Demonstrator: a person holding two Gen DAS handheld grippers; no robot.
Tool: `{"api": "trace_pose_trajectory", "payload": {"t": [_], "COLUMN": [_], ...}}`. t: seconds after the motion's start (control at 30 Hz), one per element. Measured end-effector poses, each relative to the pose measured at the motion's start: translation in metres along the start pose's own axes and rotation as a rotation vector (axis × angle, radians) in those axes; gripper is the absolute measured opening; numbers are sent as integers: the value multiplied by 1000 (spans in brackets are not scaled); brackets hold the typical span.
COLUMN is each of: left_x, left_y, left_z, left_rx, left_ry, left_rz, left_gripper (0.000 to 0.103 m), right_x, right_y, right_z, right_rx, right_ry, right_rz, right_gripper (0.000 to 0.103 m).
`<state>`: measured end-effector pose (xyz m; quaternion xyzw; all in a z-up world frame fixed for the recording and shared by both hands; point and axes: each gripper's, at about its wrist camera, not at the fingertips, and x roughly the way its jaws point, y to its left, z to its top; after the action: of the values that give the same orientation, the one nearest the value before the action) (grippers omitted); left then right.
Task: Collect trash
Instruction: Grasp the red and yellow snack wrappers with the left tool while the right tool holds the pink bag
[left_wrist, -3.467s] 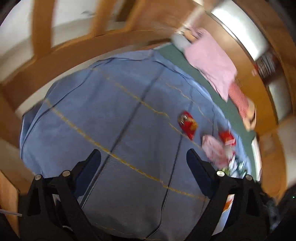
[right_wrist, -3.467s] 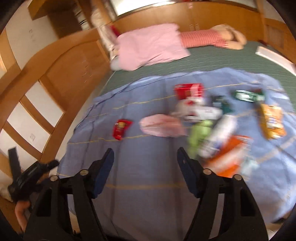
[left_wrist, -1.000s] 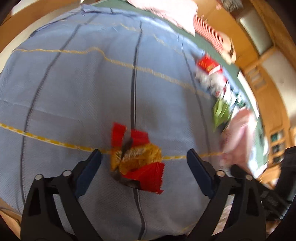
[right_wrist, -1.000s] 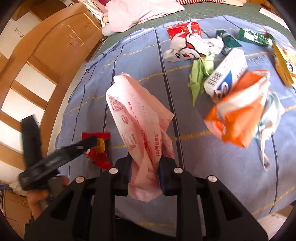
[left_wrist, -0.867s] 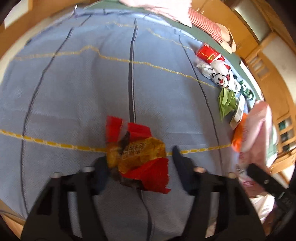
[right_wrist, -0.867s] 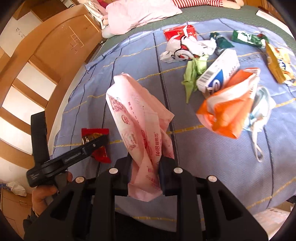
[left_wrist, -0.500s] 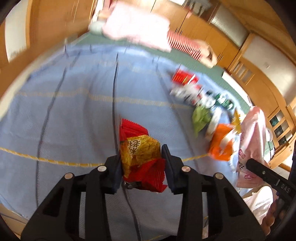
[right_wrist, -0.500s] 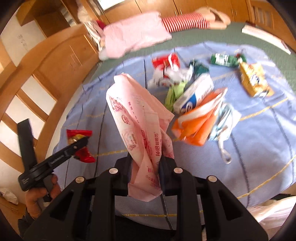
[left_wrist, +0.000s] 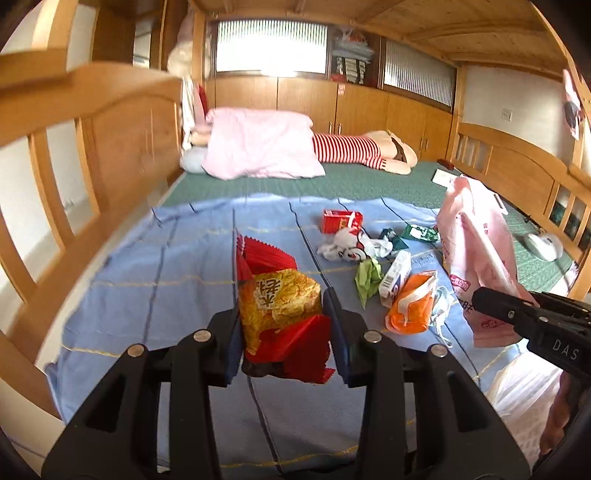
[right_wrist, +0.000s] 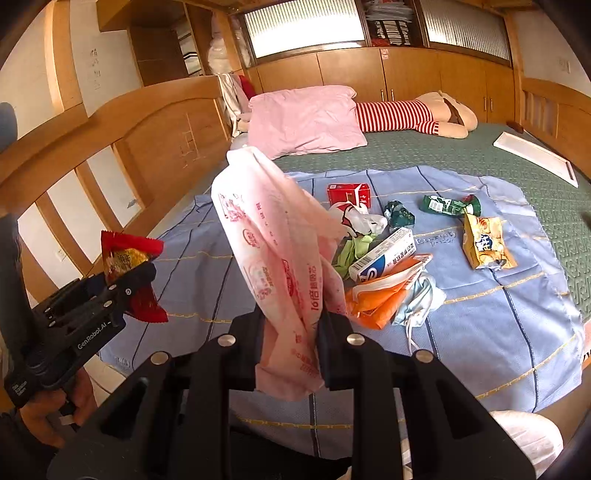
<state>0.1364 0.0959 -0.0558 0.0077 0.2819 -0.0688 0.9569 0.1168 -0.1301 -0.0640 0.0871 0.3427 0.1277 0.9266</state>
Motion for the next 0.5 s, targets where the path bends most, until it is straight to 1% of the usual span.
{"api": "trace_pose_trajectory", "payload": {"t": [0.17,0.37,0.5], "left_x": [-9,-14,-16], "left_y": [-1,-2,-6], "left_z": [1,3,2], "left_rx": [5,10,20], "left_ry": [-13,-22,-25], "left_rz": [29,30,21], "left_gripper": [41,41,41], "right_x": [-2,-7,-22], "right_y": [3,-2,-11], "right_z": [-3,-5,-6], "right_rx": [-12,7,7], "right_ry": [2,3,-3], "right_rz": [4,18,17], "right_gripper": [24,24,24]}}
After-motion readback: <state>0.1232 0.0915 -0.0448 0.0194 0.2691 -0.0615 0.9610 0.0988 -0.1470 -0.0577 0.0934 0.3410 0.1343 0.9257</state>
